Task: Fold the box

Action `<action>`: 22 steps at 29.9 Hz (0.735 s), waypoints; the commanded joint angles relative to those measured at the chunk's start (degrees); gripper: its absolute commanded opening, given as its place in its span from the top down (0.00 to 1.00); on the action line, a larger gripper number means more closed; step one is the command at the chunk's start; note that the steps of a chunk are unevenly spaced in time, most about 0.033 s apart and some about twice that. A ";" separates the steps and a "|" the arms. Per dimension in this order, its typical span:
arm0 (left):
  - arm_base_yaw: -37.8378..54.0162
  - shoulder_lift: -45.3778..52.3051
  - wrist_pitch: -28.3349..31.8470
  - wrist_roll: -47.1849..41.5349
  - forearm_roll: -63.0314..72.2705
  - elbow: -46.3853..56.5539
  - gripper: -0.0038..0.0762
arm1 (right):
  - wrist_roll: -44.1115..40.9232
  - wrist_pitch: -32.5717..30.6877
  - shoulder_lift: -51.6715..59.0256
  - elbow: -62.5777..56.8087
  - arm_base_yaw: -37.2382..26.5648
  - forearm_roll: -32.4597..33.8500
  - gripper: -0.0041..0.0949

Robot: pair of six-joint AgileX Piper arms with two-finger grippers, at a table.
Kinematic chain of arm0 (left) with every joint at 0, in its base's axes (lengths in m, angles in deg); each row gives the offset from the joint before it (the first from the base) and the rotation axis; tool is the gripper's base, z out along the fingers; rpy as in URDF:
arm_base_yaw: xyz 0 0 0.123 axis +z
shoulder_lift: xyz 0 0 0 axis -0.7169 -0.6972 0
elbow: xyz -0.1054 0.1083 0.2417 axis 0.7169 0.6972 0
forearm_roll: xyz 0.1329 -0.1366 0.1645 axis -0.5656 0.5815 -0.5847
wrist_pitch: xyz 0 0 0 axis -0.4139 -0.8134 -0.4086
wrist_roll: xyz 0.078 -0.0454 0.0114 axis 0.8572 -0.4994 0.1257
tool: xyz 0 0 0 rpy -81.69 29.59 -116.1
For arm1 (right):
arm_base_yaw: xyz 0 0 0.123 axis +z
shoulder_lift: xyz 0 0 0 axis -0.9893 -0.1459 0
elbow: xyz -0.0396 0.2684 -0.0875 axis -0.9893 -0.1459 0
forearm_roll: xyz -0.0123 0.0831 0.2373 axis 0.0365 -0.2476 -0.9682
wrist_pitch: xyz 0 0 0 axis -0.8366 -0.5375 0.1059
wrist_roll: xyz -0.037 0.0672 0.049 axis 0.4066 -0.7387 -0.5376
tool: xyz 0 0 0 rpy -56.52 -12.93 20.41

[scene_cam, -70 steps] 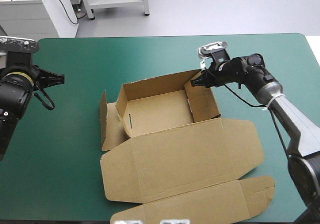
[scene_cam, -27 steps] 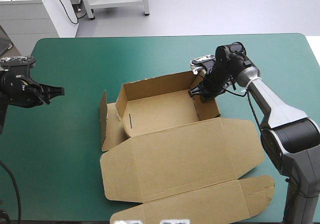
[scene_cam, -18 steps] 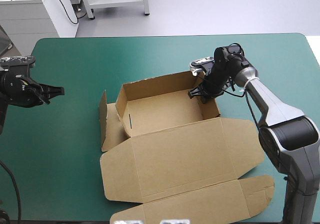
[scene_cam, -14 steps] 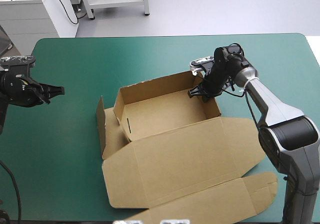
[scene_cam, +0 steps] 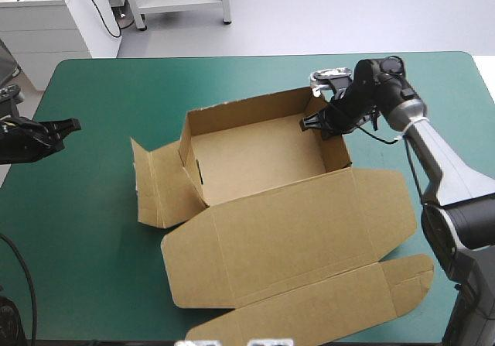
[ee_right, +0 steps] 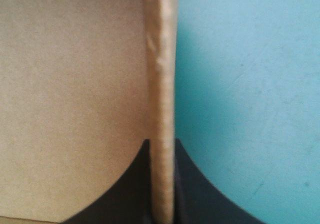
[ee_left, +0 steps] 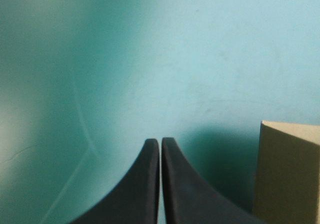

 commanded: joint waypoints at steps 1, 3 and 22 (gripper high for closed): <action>3.30 -0.10 2.48 7.11 16.42 -1.50 0.96 | -0.38 1.03 6.86 1.73 -3.33 -4.13 0.98; 3.57 -1.36 1.59 9.62 22.76 -1.50 0.96 | -0.38 0.94 8.18 1.73 -5.21 -6.74 0.98; -9.55 -8.68 -9.19 29.08 58.35 -1.50 0.96 | 3.02 4.15 14.74 1.73 -11.54 -18.92 0.98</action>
